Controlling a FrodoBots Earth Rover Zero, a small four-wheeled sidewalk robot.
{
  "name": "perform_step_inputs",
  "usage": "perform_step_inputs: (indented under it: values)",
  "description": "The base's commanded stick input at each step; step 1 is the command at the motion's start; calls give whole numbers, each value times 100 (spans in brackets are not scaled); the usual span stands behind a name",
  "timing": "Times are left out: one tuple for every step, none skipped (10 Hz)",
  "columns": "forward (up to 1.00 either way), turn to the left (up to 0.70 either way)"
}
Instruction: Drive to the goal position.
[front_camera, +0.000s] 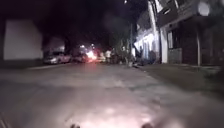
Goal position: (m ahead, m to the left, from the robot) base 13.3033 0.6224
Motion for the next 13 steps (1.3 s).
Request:
perform_step_inputs:
  values:
    - [100, 0]
    - [100, 0]
    - [100, 0]
    - [100, 0]
    - [100, 0]
    - [100, 0]
    - [100, 0]
    - [100, 0]
    - [100, 0]
    - [100, 0]
    - [100, 0]
    - [100, 0]
    - [100, 0]
